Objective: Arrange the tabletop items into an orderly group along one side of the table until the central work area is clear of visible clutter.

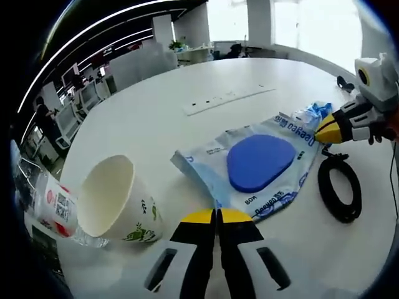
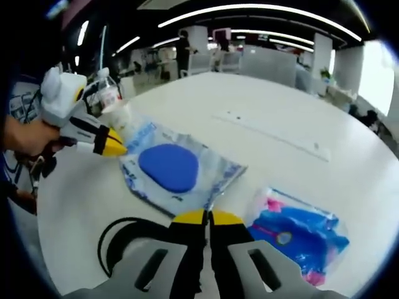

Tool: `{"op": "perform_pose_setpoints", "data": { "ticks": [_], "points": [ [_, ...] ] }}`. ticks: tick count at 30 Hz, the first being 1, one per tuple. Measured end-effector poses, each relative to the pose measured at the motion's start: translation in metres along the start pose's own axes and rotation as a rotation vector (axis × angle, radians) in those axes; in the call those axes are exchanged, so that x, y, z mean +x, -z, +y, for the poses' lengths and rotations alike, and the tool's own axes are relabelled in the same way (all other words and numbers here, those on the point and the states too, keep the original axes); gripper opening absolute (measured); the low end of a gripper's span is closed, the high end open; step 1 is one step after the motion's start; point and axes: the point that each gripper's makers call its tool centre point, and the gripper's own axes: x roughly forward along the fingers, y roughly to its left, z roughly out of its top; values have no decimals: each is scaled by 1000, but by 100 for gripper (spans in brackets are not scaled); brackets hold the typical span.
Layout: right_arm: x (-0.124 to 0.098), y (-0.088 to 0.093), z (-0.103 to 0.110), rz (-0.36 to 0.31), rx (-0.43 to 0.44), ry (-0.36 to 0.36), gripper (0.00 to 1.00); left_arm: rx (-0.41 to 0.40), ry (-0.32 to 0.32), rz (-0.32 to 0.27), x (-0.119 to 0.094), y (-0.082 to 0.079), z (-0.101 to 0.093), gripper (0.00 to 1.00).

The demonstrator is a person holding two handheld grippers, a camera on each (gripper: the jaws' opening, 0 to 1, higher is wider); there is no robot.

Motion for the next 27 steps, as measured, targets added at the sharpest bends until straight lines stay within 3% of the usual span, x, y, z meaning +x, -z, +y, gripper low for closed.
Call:
{"op": "perform_pose_setpoints", "data": {
  "ticks": [21,27],
  "points": [
    [4,5,2,-14,20,24,0,-6,-50,-5,0,2,8,5],
    [-1,1,2,-31,17,33,8,-5,-60,-10,-3,2,7,12]
  ]
}}
